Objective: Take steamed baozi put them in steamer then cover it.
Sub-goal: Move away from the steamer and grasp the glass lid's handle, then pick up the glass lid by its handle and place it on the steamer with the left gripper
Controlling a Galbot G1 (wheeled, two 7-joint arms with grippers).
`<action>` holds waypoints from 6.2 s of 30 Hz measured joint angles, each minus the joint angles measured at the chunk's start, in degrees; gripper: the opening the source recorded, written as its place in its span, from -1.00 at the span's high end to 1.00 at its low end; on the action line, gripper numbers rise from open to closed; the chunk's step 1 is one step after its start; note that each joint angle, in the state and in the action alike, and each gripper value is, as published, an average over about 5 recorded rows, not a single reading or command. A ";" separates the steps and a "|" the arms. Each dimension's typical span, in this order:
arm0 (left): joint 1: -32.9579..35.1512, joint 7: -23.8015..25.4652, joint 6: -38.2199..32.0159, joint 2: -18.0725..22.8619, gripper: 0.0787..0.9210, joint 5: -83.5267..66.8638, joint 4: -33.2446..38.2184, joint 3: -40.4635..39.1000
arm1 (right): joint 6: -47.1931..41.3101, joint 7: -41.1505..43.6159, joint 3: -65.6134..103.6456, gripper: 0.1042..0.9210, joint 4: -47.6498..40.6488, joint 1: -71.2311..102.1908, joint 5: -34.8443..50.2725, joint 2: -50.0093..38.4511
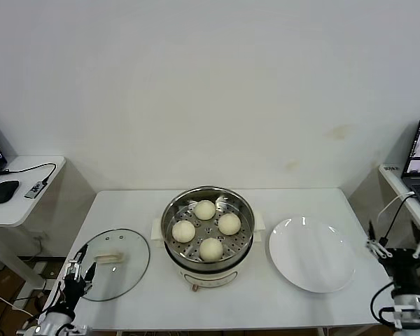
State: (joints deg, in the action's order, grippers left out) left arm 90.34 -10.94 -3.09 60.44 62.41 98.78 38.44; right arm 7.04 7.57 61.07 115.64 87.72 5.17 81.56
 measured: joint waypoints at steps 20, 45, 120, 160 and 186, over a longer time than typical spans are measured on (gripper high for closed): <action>-9.62 2.45 0.70 -1.67 -0.77 3.58 -7.92 -7.01 | 0.49 -0.73 2.60 -0.76 -0.98 1.53 -1.20 1.77; -17.37 2.47 0.48 -0.37 -0.06 2.50 -16.31 -9.45 | 1.44 -0.46 2.03 -0.76 -1.38 2.41 -2.30 2.31; -36.75 28.51 42.63 7.62 0.87 12.30 14.89 -45.20 | 5.37 0.81 -8.68 -0.76 -7.15 1.63 -15.58 5.21; -37.62 29.09 40.80 16.24 0.87 22.36 6.72 -48.58 | 6.23 0.59 -10.54 -0.76 -8.96 1.61 -16.73 4.97; -36.18 28.74 41.30 17.32 0.86 21.25 6.63 -48.48 | 6.28 0.83 -11.15 -0.76 -9.18 1.64 -17.30 4.99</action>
State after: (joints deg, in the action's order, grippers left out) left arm 54.16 17.80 38.21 77.76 83.66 105.41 -10.04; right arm 13.31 8.41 49.92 106.47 89.36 -12.13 86.55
